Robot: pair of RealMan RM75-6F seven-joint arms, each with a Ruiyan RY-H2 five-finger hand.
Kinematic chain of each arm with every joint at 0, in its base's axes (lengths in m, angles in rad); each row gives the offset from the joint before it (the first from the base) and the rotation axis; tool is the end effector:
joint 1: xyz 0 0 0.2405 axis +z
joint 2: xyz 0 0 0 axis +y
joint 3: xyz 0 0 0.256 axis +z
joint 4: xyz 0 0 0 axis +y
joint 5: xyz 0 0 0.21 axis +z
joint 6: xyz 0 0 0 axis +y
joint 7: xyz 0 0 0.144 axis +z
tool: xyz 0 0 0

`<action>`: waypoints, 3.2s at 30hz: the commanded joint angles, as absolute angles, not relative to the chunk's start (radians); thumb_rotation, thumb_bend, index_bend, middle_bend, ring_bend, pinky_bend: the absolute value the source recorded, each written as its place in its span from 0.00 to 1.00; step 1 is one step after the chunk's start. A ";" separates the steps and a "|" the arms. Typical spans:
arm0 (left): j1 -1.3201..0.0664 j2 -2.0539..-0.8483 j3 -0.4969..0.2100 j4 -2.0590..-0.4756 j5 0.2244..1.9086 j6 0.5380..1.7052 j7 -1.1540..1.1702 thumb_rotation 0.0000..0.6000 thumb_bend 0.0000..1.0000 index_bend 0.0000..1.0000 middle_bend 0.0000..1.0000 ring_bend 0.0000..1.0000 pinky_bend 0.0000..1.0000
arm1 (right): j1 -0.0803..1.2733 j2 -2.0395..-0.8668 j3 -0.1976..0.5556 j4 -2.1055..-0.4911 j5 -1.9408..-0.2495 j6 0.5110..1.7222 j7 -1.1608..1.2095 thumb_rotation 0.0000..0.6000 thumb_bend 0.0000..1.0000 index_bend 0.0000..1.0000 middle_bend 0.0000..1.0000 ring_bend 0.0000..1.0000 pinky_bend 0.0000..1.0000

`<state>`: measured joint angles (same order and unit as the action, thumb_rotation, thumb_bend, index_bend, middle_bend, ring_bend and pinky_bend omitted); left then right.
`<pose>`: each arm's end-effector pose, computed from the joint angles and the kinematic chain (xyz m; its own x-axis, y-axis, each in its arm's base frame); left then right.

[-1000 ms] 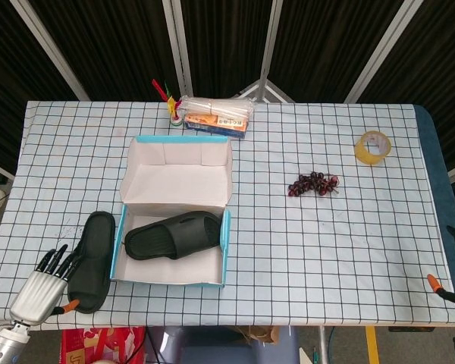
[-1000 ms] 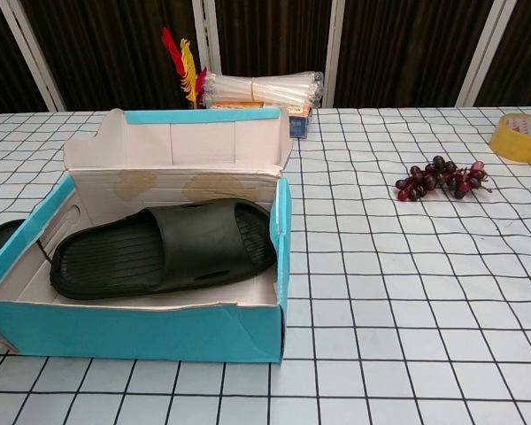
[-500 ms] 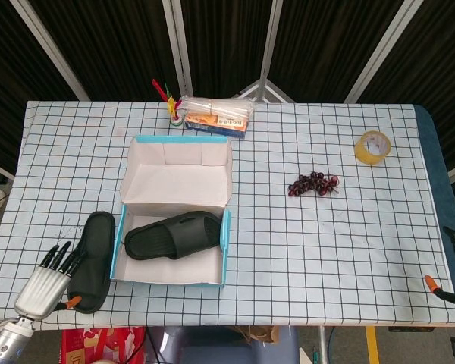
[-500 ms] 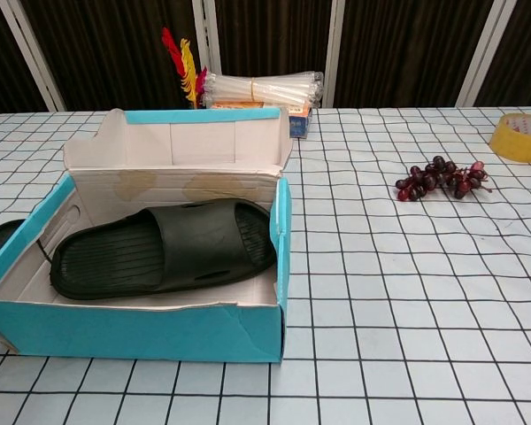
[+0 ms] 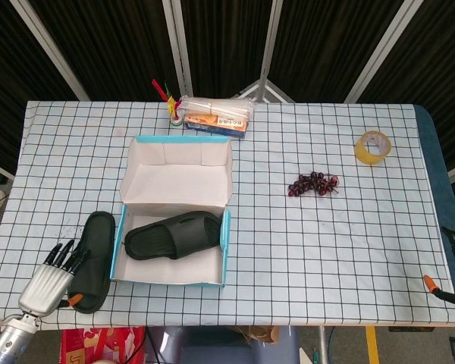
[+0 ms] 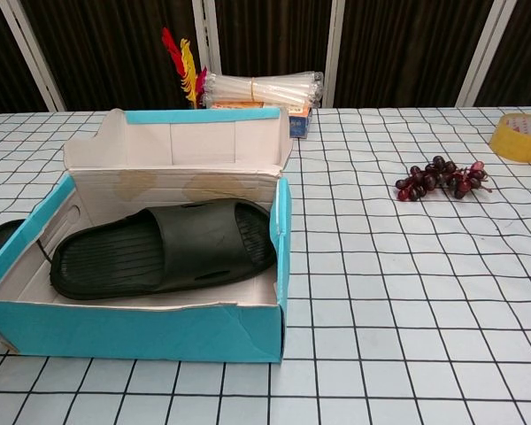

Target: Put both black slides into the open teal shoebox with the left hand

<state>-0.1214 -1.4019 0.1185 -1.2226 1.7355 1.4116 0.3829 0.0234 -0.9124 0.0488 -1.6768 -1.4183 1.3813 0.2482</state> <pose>-0.3335 0.1540 0.0548 0.8062 0.0720 0.5872 0.5704 -0.3583 -0.7391 -0.3372 -0.1592 0.2122 0.2751 -0.0918 0.9570 -0.9456 0.1541 0.2865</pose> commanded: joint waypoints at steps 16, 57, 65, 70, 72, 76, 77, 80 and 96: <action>-0.126 -1.406 0.113 -1.203 1.735 1.435 0.351 1.00 0.32 0.36 0.35 0.00 0.13 | 0.026 -0.912 0.045 -1.681 -1.421 1.378 0.246 1.00 0.31 0.03 0.11 0.19 0.13; -0.417 -0.765 -0.128 -1.698 2.260 1.444 0.745 1.00 0.34 0.44 0.38 0.01 0.13 | 0.009 -0.908 0.037 -1.684 -1.437 1.406 0.269 1.00 0.31 0.03 0.11 0.19 0.13; -0.558 -0.802 -0.118 -1.740 2.381 1.197 0.778 1.00 0.35 0.45 0.39 0.01 0.13 | 0.002 -0.907 0.043 -1.678 -1.431 1.421 0.279 1.00 0.31 0.03 0.11 0.19 0.13; -0.642 -0.849 -0.111 -1.725 2.445 1.106 0.768 1.00 0.35 0.46 0.40 0.01 0.13 | 0.004 -0.909 0.045 -1.676 -1.429 1.418 0.278 1.00 0.31 0.03 0.11 0.19 0.13; -0.666 -0.877 -0.112 -1.713 2.458 1.103 0.758 1.00 0.35 0.46 0.40 0.01 0.13 | 0.005 -0.909 0.046 -1.674 -1.426 1.416 0.280 1.00 0.31 0.03 0.11 0.19 0.13; -0.695 -0.948 -0.088 -1.671 2.478 1.102 0.730 1.00 0.35 0.46 0.41 0.02 0.13 | 0.002 -0.907 0.049 -1.668 -1.418 1.416 0.293 1.00 0.31 0.03 0.11 0.19 0.13; -0.699 -0.959 -0.082 -1.658 2.483 1.105 0.726 1.00 0.35 0.46 0.41 0.02 0.13 | 0.003 -0.907 0.049 -1.667 -1.418 1.416 0.295 1.00 0.31 0.03 0.11 0.19 0.13; -0.702 -0.989 -0.063 -1.625 2.488 1.112 0.719 1.00 0.35 0.46 0.41 0.02 0.14 | 0.003 -0.906 0.048 -1.666 -1.421 1.414 0.297 1.00 0.31 0.03 0.11 0.19 0.13; -0.682 -1.062 0.008 -1.505 2.475 1.181 0.713 1.00 0.37 0.47 0.41 0.02 0.14 | 0.005 -0.905 0.051 -1.668 -1.418 1.410 0.295 1.00 0.31 0.03 0.11 0.19 0.13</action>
